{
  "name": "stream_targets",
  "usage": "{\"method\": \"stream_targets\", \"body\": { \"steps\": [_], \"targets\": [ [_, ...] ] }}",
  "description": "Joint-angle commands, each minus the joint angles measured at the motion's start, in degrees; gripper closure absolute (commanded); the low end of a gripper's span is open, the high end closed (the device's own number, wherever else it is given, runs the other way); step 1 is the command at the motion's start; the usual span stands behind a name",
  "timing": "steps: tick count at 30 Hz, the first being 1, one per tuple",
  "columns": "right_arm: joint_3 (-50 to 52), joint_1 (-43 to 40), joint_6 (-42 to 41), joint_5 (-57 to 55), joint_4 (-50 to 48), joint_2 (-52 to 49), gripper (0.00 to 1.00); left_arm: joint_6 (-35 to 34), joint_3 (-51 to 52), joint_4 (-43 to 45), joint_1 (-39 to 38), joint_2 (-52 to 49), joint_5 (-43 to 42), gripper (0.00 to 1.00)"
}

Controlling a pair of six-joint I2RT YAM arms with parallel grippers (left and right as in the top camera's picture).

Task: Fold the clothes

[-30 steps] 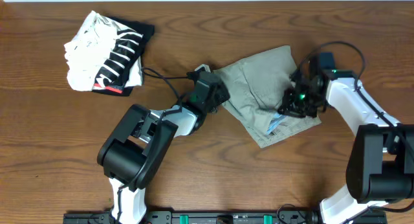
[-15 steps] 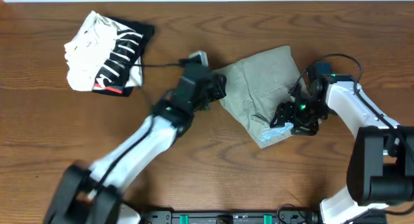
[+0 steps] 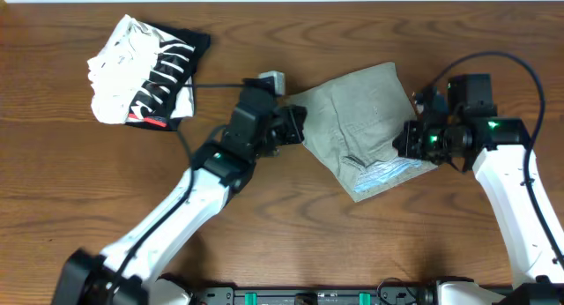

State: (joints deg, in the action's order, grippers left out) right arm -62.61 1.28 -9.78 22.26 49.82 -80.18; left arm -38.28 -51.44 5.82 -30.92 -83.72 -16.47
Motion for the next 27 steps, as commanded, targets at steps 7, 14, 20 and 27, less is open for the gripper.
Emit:
{"method": "stream_targets", "body": {
  "steps": [7, 14, 20, 27],
  "targets": [
    [-0.7, -1.1, 0.4, -8.9, -6.6, -4.5, 0.99, 1.2, -0.1, 5.4, -3.9, -11.3, -7.1, 0.90],
    [-0.5, -3.2, 1.3, -10.5, -8.0, -10.3, 0.99, 3.8, -0.1, 7.9, -5.6, -14.8, -7.1, 0.90],
    [-0.5, -5.3, 1.5, -10.5, -9.3, -15.7, 0.99, 3.8, -0.1, 9.8, -5.8, -14.8, -7.2, 0.90],
    [0.5, -7.3, 1.7, -10.5, -8.8, -20.5, 0.99, 3.8, -0.1, 7.3, -8.1, -14.8, -7.6, 0.90]
  ]
}}
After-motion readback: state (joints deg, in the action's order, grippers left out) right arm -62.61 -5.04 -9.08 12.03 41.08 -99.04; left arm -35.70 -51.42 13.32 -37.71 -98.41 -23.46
